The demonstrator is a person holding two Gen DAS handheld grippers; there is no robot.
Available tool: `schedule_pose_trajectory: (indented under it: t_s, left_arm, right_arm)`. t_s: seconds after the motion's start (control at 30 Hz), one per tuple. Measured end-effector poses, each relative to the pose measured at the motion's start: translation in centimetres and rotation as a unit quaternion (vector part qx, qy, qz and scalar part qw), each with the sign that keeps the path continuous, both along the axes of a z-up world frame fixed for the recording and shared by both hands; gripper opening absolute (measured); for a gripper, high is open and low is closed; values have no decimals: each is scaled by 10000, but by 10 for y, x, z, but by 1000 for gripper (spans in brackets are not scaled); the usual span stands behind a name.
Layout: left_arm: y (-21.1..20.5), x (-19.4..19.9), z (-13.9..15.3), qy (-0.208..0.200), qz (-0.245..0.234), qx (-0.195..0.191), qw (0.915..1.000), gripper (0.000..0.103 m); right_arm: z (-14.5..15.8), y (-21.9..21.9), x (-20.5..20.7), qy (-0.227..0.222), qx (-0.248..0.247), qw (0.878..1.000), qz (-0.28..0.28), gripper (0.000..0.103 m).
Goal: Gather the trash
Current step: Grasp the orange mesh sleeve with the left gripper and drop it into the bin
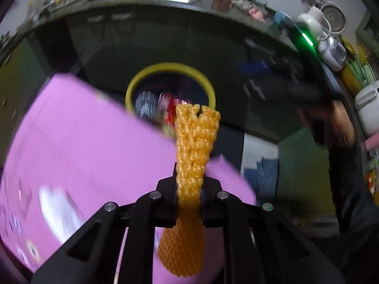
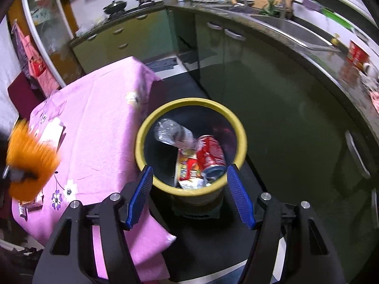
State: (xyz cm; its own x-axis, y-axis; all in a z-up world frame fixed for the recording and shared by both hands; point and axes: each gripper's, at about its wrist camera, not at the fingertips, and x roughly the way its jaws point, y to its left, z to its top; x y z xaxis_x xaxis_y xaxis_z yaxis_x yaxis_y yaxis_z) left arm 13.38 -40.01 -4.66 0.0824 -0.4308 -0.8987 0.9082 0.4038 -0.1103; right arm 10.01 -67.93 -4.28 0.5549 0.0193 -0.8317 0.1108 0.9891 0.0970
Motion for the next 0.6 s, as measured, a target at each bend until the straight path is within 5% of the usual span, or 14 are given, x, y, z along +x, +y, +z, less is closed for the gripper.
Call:
schedule_pose_trajectory:
  t_s: [0.3,0.4,0.53,0.6]
  left_arm:
    - [-151,58,-57,-278,-87,33,9996,18]
    - [-181,65,-80,-364,-21,325,9988,41]
    - [-189,75,-94,-411,17,499,9979,47]
    - [-180,76,-89,-324,52,413,9986,62]
  right_arm:
    - [-11,-29,-33,171,53,9993,-328,67]
    - [-17,-37,-37,249,81,9989,-398,69]
    - [-20,-41,-35,276,125,9987,-410,69]
    - [-21,-40,-34,278,132,9988,-379,69]
